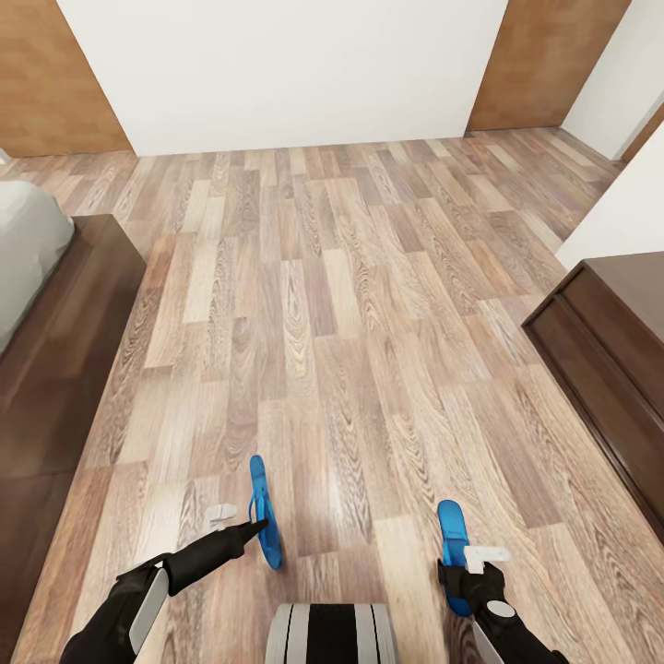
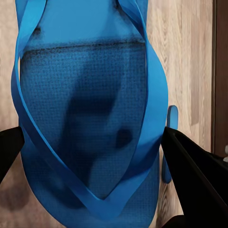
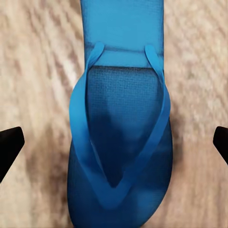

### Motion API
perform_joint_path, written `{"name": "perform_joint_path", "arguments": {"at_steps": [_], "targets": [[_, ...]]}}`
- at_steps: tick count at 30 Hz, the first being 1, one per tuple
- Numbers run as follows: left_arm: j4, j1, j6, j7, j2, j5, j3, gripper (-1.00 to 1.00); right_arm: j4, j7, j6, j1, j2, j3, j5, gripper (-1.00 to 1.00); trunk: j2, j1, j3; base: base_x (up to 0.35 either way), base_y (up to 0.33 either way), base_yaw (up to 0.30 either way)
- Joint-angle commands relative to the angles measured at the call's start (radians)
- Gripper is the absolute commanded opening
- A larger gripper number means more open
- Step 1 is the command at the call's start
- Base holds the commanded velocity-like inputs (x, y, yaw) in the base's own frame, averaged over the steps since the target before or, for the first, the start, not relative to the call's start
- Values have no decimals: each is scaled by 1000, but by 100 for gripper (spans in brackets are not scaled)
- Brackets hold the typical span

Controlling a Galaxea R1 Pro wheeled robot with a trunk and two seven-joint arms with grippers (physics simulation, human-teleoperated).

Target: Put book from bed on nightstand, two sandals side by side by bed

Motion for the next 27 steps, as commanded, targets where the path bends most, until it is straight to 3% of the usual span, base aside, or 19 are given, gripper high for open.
{"name": "perform_joint_path", "arguments": {"at_steps": [1,8,15,27], "targets": [[0,0,10,-3,0,7,1,-100,1,-7,-4,0,-1,8,-11,100,0,0,-1,0,5,0],[1,0,9,-3,0,6,1,-100,1,-7,-4,0,-1,8,-11,100,0,0,-1,0,1,0],[1,0,8,-1,-1,6,-1,-100,1,-7,-4,0,-1,8,-11,100,-2,3,-28,0,0,0],[1,0,10,-3,0,6,1,-100,1,-7,-4,0,-1,8,-11,100,-2,3,-28,41,0,0]]}}
